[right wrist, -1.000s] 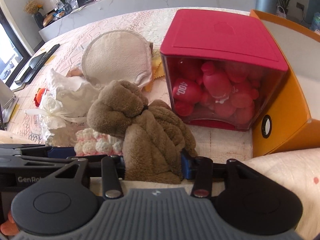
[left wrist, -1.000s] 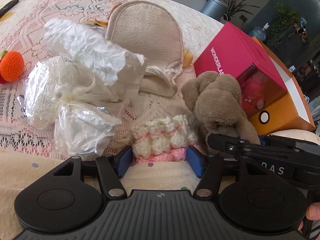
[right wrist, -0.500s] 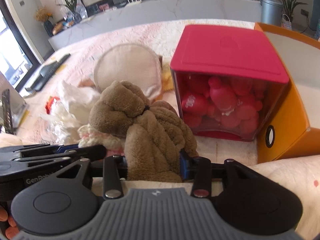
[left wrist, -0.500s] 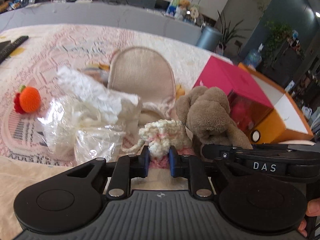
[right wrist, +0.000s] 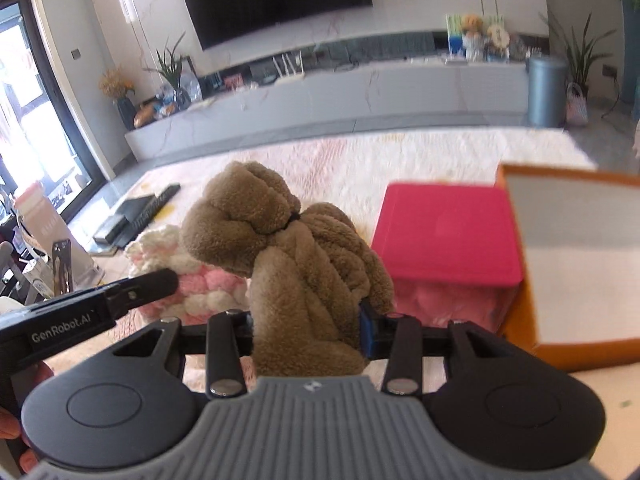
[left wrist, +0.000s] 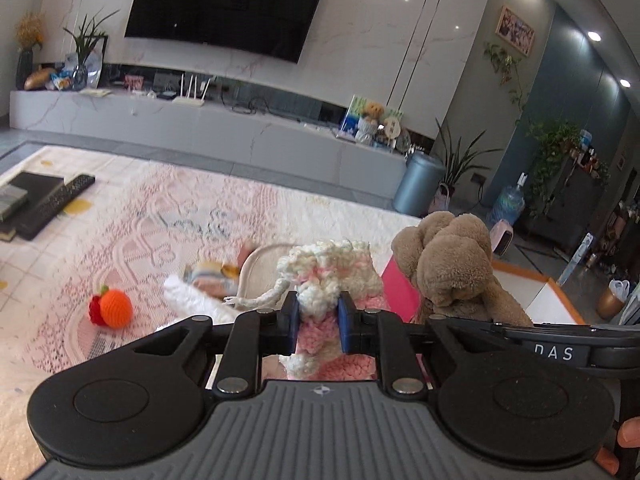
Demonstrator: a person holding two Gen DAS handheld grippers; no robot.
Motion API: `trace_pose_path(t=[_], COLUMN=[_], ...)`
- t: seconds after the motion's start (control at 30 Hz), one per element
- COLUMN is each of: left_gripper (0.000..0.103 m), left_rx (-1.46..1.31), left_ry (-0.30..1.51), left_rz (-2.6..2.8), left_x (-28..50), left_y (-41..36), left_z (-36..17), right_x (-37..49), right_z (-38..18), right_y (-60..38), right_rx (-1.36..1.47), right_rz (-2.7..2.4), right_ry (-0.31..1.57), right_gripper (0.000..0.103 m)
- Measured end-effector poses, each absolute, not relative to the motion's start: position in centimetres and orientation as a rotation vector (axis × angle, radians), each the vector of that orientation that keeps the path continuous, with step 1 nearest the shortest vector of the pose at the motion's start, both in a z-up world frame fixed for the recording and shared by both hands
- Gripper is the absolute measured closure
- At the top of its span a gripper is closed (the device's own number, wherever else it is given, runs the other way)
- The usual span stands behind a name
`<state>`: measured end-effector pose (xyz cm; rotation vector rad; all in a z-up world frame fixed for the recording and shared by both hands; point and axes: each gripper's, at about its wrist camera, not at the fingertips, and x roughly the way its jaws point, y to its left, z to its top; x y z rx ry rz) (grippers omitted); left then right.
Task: Organize soft objects
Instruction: 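Carry both items over the orange box and open both tools to drop them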
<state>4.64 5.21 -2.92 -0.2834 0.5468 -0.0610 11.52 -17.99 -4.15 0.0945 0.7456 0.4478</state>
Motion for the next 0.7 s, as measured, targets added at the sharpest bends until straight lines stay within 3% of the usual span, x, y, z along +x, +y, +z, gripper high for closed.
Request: trace_pose_path(t=[0.37,0.7], left_gripper=[0.082,0.082], left_rx=[-0.259,-0.219], left_ry=[0.463,0.529], left_rz=[-0.232,-0.430], left_x=[6.4,12.4], left_y=[0.2,-8.0], left_z=[2.1,2.1], right_x=[10.2,12.9], right_z=[1.0,2.5], right_y=[-24.8,-31.9], right_rx=[0.072,0.080], right_rz=[0.313,0.136], right_ry=[0.674,0.731], right_gripper=[0.061,0.061])
